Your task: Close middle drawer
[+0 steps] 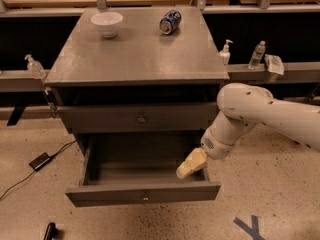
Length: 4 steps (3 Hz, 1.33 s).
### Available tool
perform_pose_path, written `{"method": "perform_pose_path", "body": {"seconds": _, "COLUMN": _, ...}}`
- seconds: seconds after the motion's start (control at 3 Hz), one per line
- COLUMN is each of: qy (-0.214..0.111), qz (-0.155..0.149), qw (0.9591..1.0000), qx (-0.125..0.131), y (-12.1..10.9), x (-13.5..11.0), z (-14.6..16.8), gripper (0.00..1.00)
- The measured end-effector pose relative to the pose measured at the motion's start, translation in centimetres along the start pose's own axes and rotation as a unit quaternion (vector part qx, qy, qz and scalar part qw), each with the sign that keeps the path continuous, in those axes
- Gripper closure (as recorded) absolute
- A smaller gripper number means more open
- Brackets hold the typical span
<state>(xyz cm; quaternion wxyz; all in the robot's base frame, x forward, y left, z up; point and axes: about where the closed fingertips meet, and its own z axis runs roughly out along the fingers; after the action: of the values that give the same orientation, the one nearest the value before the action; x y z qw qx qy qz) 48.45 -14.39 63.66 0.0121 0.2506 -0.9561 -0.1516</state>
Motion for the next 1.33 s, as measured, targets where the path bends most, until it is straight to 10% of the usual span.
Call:
{"method": "perform_pose_path", "body": {"seconds": 0.67, "qy": 0.048, "qz": 0.117, "qw": 0.9917, "qx": -0.024, "y": -2.6, "x": -2.2, "z": 7.3, "gripper": 0.00}}
{"method": "perform_pose_path", "body": {"seconds": 1.33, "qy": 0.109, "qz": 0.172, "qw": 0.9779, "qx": -0.045, "y": -3.2, "x": -3.1, "z": 14.0, "gripper": 0.00}}
